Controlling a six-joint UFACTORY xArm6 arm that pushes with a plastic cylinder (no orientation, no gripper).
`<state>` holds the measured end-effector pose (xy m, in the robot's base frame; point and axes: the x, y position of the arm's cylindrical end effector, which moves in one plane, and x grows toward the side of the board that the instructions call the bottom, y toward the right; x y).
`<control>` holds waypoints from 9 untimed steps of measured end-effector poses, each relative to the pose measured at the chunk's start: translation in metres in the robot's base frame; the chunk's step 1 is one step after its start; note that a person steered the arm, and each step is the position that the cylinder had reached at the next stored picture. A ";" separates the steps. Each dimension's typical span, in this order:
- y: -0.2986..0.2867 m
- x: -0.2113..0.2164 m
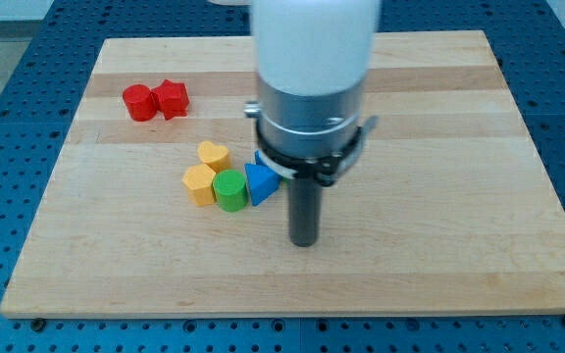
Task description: Slightly touching the green star top right of the blue cube
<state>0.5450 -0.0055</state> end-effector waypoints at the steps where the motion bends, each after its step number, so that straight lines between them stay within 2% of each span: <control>1: -0.009 -0.001; 2: -0.002 -0.019; 4: 0.028 -0.084; 7: 0.019 -0.061; 9: 0.018 -0.120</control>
<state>0.4251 0.0127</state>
